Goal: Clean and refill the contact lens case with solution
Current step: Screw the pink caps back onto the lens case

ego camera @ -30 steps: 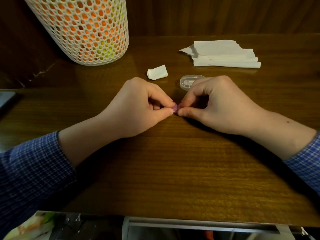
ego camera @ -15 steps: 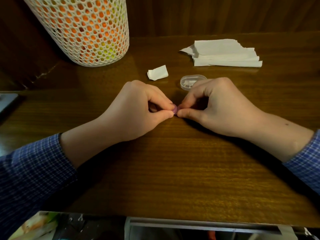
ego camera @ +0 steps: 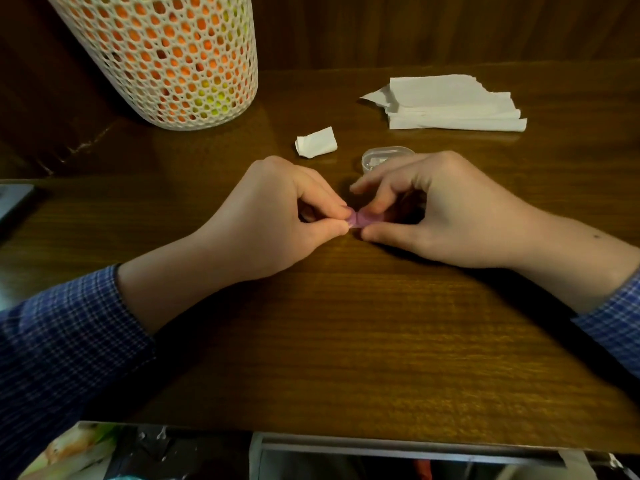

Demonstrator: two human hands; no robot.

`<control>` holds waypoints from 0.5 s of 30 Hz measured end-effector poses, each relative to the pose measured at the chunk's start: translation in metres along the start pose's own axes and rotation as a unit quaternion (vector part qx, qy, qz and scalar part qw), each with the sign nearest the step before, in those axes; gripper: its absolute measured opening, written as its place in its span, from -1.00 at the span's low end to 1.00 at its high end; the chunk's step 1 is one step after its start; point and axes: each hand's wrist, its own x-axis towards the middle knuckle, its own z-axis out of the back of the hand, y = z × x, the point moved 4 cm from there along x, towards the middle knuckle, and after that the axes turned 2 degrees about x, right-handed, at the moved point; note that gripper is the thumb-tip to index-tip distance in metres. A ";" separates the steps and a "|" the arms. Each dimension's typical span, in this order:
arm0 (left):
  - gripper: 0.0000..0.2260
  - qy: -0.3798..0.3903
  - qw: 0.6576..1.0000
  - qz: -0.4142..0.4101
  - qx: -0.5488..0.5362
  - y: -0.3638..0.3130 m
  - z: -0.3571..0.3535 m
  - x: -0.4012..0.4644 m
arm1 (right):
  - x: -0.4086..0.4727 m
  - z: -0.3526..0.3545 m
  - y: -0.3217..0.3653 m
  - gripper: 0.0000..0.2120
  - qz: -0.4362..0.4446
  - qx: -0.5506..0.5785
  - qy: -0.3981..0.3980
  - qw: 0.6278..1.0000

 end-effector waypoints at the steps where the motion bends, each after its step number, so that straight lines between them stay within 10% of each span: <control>1: -0.85 0.000 1.000 0.001 0.000 0.001 0.000 0.000 | 0.000 0.001 0.000 -0.91 0.001 0.000 0.014 1.000; 15: -0.88 0.015 1.000 0.014 -0.010 0.002 -0.001 0.000 | -0.001 -0.002 -0.004 -0.93 0.001 0.026 0.001 1.000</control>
